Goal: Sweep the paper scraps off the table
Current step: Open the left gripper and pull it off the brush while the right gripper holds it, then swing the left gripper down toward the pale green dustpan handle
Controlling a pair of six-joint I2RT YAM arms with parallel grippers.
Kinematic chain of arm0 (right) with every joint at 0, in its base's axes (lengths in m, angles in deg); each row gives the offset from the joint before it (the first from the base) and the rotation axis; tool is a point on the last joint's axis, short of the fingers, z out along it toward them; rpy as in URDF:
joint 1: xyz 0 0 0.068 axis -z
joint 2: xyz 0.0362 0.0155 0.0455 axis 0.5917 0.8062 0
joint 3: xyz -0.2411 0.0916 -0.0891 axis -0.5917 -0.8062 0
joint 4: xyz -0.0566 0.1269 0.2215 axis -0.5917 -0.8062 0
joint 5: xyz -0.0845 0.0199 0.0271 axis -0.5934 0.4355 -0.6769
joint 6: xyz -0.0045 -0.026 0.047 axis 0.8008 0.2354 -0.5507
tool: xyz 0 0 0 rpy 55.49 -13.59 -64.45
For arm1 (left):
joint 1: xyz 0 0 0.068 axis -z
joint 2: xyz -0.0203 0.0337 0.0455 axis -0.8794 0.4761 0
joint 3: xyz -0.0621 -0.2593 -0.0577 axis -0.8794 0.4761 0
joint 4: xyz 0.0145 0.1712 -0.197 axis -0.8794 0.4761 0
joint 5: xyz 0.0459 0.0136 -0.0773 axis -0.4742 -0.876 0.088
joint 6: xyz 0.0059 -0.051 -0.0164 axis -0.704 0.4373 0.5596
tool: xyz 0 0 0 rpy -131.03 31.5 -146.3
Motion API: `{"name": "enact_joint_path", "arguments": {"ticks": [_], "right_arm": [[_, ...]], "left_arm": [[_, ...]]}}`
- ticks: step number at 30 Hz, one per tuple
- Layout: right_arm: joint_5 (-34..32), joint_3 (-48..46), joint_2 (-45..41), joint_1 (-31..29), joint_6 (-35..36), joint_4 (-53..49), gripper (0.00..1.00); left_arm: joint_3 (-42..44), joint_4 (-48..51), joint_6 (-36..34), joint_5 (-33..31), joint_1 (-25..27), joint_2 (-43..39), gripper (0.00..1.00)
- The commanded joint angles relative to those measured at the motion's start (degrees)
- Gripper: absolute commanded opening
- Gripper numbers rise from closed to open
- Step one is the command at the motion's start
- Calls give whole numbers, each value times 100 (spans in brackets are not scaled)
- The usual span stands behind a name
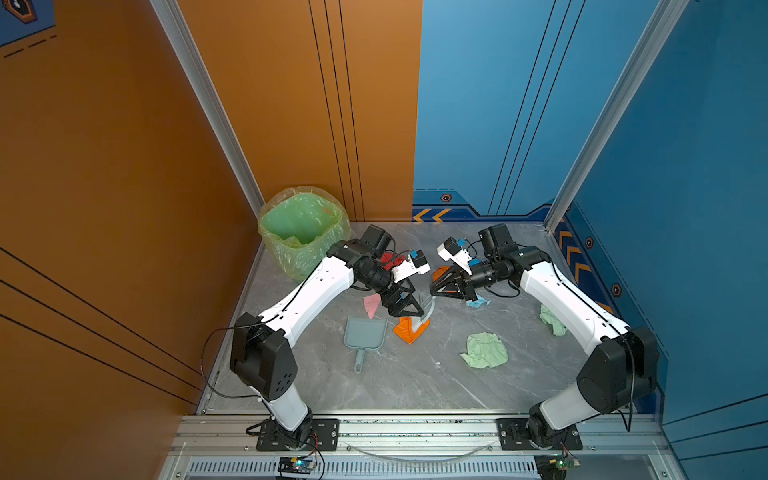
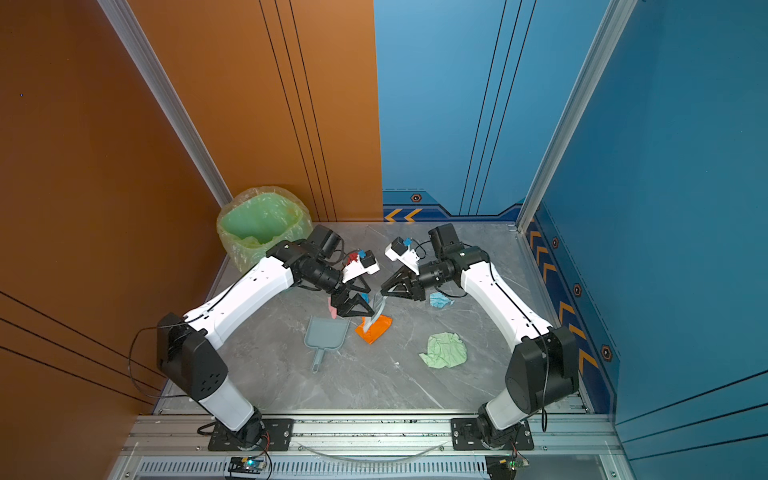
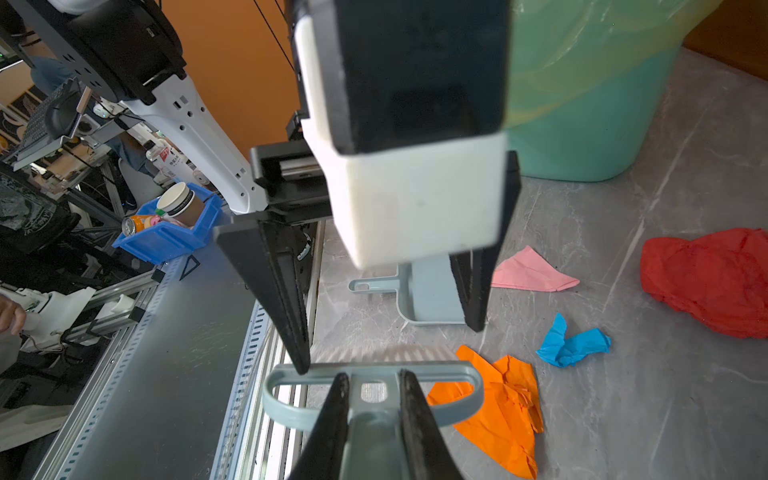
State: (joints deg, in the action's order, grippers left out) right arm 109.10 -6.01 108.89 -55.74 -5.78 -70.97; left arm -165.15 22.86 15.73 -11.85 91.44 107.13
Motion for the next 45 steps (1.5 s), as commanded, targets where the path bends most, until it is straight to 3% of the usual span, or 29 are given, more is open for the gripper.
{"name": "enact_joint_path", "arguments": {"ticks": [1,7,11,17,25,28,38,45], "right_arm": [[121,-52,-118,105,-101,66,0],[25,-78,-154,188,-240,124,0],[-344,-163,-196,176,-933,599,0],[-1668,-528,-548,72,-2167,1617,0],[-3723,-990,-1101,-264,-3161,2299,0],[-4495,-1104,-1203,-447,-3416,2360,0],[-5751,-1986,-1457,-611,-4507,3547,0],[-6183,-2094,-1491,-715,-4662,3840,0]], "left_arm": [[269,-108,166,-210,-159,-355,98],[731,-250,401,-512,-262,-813,98],[1123,-626,973,-1150,-258,-1228,97],[2057,-1463,2100,-2379,-195,-2000,98],[3123,-1897,3708,-4107,-100,-2851,98],[3534,-2272,4087,-4329,54,-3162,98],[4655,-2860,5499,-5362,615,-3703,98],[4977,-2658,6283,-5901,954,-3746,98]]}}
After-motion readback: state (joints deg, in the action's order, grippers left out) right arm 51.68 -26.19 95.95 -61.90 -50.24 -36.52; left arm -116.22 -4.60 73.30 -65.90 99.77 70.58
